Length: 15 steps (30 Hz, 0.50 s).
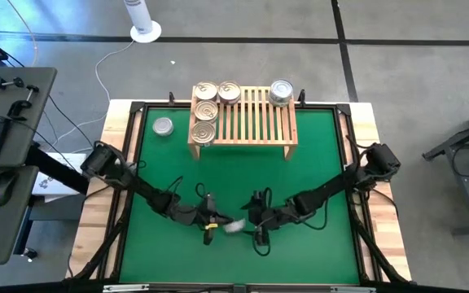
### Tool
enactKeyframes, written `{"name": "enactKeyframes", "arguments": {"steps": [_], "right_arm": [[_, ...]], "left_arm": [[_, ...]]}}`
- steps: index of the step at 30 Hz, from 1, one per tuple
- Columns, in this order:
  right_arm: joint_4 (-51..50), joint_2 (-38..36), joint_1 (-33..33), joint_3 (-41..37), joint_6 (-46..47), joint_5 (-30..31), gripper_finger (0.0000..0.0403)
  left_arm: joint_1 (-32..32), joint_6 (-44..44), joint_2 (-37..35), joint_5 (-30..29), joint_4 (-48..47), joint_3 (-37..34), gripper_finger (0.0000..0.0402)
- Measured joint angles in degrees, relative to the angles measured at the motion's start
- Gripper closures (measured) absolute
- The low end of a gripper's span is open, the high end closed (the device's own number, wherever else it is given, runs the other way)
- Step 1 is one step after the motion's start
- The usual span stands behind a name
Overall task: Stack canned seafood by type on shelf
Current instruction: Put the center green tuna can on the shelf aligned with the other green tuna can
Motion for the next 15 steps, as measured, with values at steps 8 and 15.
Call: {"name": "enactKeyframes", "arguments": {"steps": [8,15], "right_arm": [[-7.37,0.00,4.67,0.00,13.58,4.54,0.0022],[-7.61,0.00,10.46,-2.16,26.20,12.11,0.0022]], "left_arm": [[0.22,1.76,0.91,4.13,-1.75,2.77,0.0402],[-0.45,1.73,0.98,4.32,-3.62,2.78,0.0401]]}}
